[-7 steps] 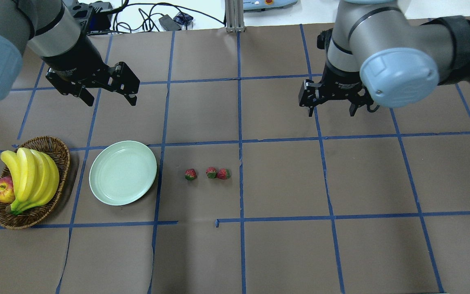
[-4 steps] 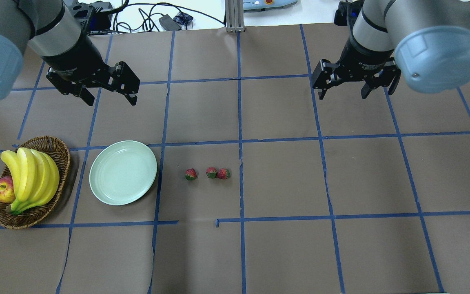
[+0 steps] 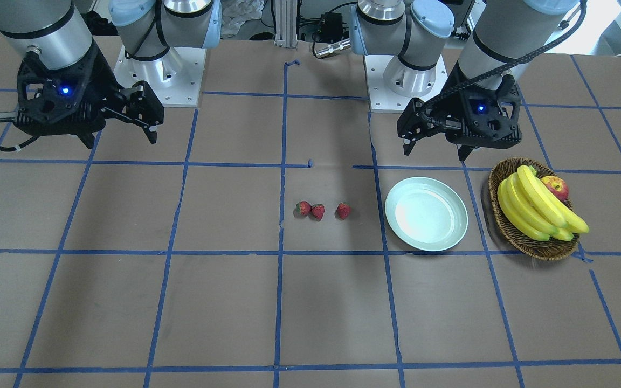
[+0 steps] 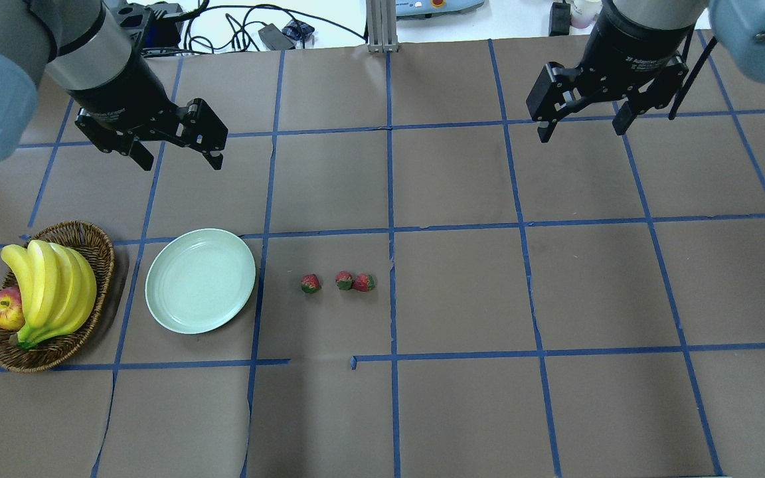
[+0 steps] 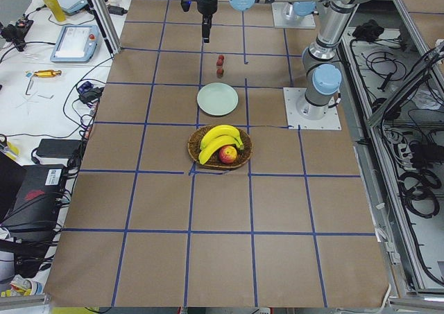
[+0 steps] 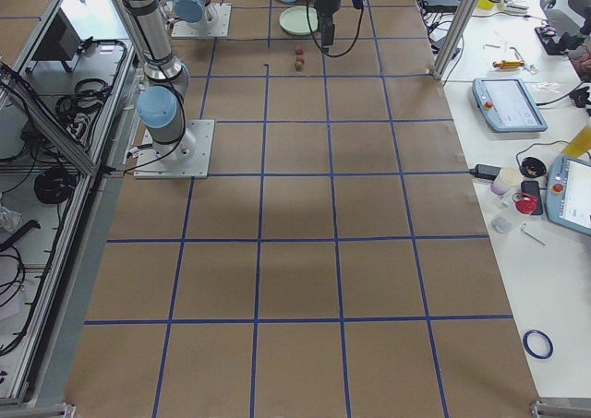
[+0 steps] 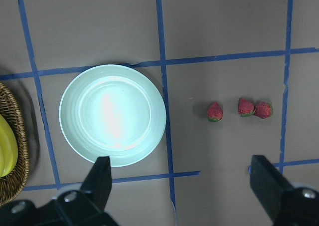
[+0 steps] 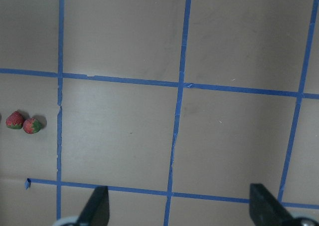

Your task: Collect all strawberries into plate

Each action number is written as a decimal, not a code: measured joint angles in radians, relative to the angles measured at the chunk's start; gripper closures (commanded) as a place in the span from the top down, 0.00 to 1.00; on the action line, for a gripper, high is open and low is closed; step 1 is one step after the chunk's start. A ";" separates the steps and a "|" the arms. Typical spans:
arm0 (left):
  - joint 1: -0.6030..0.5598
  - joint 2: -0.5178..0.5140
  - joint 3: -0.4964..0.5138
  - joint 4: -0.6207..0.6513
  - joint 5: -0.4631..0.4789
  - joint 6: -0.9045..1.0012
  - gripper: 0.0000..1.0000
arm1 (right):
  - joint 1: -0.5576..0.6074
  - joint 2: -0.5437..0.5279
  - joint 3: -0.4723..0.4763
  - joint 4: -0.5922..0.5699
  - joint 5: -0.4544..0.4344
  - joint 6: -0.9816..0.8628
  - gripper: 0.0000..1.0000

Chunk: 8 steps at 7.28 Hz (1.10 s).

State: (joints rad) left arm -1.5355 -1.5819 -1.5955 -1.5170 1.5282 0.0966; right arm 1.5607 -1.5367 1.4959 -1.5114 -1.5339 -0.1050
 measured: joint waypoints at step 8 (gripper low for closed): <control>-0.107 -0.086 -0.202 0.320 0.005 -0.115 1.00 | 0.002 -0.014 0.015 0.019 -0.002 -0.002 1.00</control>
State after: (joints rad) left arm -1.6424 -1.6679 -1.7971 -1.1968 1.5336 -0.0182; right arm 1.5631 -1.5510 1.5109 -1.4922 -1.5355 -0.1074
